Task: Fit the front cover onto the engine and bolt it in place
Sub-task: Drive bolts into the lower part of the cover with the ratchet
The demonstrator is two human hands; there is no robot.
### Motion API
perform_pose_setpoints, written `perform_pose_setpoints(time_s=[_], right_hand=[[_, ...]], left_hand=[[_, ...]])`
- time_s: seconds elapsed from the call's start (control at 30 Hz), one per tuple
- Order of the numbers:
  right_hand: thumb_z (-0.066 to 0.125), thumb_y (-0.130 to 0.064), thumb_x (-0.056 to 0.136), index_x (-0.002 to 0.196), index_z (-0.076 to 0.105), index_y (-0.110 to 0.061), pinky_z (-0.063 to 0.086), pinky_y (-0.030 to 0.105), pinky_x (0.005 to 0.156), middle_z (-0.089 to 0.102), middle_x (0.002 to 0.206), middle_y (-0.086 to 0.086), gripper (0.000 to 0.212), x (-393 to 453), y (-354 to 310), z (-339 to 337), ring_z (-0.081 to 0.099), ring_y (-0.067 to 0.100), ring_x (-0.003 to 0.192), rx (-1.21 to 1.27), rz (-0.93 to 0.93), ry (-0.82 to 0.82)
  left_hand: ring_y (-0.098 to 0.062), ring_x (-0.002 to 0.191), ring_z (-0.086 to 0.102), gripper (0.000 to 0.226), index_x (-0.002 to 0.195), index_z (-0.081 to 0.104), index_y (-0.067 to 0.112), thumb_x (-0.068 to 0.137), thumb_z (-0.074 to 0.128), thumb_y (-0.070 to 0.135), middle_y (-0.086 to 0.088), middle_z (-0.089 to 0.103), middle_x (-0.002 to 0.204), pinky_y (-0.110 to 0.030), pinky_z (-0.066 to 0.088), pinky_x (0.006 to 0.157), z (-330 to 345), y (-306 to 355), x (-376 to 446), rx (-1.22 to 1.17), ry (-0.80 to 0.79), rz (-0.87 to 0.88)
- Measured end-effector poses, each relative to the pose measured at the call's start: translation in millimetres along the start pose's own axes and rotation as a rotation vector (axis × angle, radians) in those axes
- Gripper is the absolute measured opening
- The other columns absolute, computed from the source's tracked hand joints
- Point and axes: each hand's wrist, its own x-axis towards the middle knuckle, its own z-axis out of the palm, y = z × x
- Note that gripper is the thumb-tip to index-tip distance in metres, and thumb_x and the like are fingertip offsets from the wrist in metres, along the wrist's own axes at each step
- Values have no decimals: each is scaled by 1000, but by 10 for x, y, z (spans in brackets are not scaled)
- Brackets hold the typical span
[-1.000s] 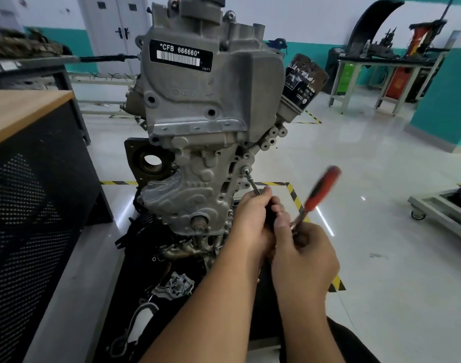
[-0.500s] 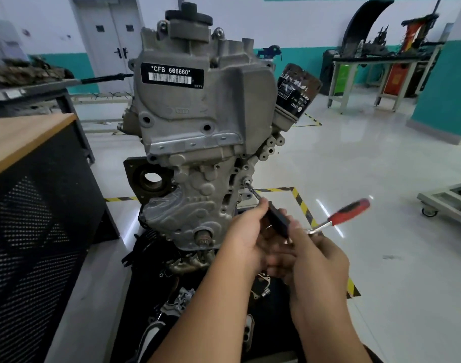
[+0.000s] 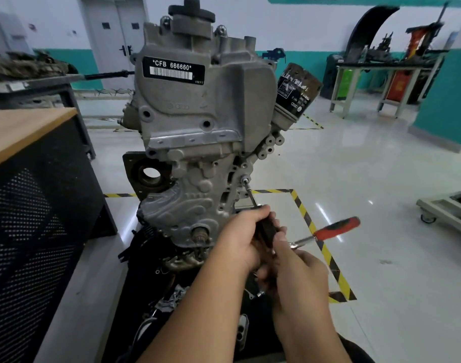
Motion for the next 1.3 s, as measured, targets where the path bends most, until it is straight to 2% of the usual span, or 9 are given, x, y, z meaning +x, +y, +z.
perform_pose_setpoints(time_s=[0.2, 0.37, 0.5, 0.7, 0.87, 0.97, 1.07, 1.2, 1.3], right_hand=[[71, -34, 96, 91, 66, 1, 43, 28, 42, 66, 61, 12, 35, 2, 20, 3, 50, 18, 41, -4, 49, -30], [71, -35, 95, 80, 70, -7, 55, 34, 49, 67, 54, 4, 31, 57, 86, 8, 60, 15, 41, -160, -34, 94], [62, -31, 102, 99, 70, -7, 31, 18, 30, 56, 56, 8, 25, 83, -50, -11, 37, 6, 32, 452, 299, -77], [83, -32, 84, 81, 65, -17, 43, 14, 45, 68, 64, 1, 24, 114, 43, -30, 61, 9, 48, -246, -298, 100], [62, -36, 101, 102, 73, -12, 30, 21, 31, 57, 59, 10, 26, 17, -39, 43, 34, 9, 34, 436, 221, -135], [75, -32, 92, 84, 66, -13, 41, 17, 45, 64, 63, 5, 23, 110, -29, -19, 53, 10, 45, 7, -70, 56], [78, -34, 89, 77, 61, -16, 38, 9, 41, 65, 60, 1, 28, 49, -8, 33, 59, 3, 47, -66, -278, 90], [62, -30, 102, 104, 72, -7, 31, 19, 30, 56, 61, 10, 25, 6, -50, 58, 36, 8, 31, 501, 265, -139], [70, -28, 96, 87, 65, -13, 45, 23, 43, 62, 60, 4, 19, 74, 4, 15, 51, 8, 42, -25, 22, -47]], left_hand=[[-21, 51, 64, 25, 80, 66, 3, 102, 56, 10, -10, 69, 69, -27, 57, 54, -44, 55, -27, 34, 20, 107], [-23, 63, 72, 24, 120, 60, 5, 106, 52, 23, -11, 74, 81, -30, 58, 55, -42, -5, -40, 49, 36, 83], [-21, 61, 73, 25, 92, 58, 9, 108, 48, 26, -8, 74, 74, -23, 52, 43, -2, -44, -119, 62, 2, -10], [-22, 51, 64, 18, 92, 61, 5, 102, 59, 20, -13, 65, 73, -27, 55, 48, 37, -16, -96, 96, 24, 35], [-16, 48, 67, 32, 73, 69, 7, 101, 60, 19, -5, 72, 67, -16, 35, 33, -54, -28, -85, 92, 15, 2], [-20, 57, 69, 14, 101, 64, 0, 101, 58, 12, -11, 69, 78, -26, 54, 48, -5, -18, -109, 90, 34, 48], [-24, 68, 69, 20, 107, 68, -4, 98, 63, 13, -15, 70, 85, -30, 58, 56, 22, -19, -129, 37, 35, 66], [-18, 55, 69, 23, 80, 68, 4, 99, 58, 12, -7, 72, 70, -19, 43, 38, -64, 14, -112, 81, 16, 14], [-20, 61, 64, 19, 90, 64, -1, 103, 53, 9, -10, 67, 70, -28, 56, 53, -54, 57, -116, 79, 49, 10]])
